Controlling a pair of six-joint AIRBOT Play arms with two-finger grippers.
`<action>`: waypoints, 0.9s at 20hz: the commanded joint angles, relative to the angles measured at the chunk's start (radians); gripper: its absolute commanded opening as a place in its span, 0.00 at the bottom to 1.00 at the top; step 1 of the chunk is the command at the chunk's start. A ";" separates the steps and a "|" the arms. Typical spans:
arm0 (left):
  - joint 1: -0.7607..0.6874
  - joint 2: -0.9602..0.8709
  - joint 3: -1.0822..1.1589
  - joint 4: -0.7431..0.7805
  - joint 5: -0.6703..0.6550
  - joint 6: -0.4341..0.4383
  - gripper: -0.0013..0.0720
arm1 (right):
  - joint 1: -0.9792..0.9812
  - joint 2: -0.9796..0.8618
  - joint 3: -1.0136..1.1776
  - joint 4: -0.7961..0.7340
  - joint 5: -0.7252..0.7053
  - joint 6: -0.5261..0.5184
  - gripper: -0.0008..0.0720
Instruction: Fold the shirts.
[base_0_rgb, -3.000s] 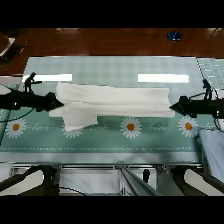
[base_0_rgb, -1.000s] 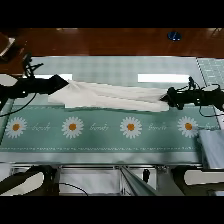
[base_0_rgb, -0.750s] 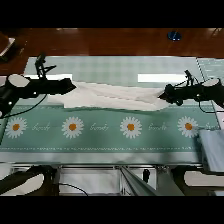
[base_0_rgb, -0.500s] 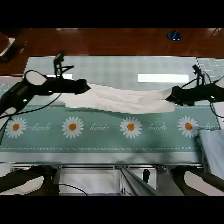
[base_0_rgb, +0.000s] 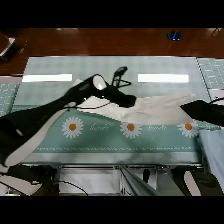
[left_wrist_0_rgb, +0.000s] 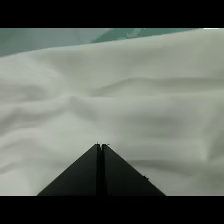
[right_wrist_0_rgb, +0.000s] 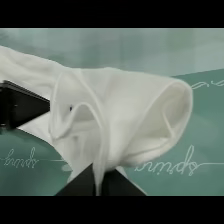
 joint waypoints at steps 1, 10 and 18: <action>-0.137 -0.117 0.102 -0.024 -0.079 -0.057 0.04 | 0.001 0.087 -0.006 0.051 0.030 0.026 0.05; -0.025 -0.098 0.175 -0.087 -0.143 -0.057 0.03 | 0.015 0.086 -0.006 0.147 0.003 0.000 0.05; 0.597 0.618 -0.324 0.103 -0.141 -0.022 0.04 | 0.478 -0.314 0.066 0.218 -0.415 -0.005 0.05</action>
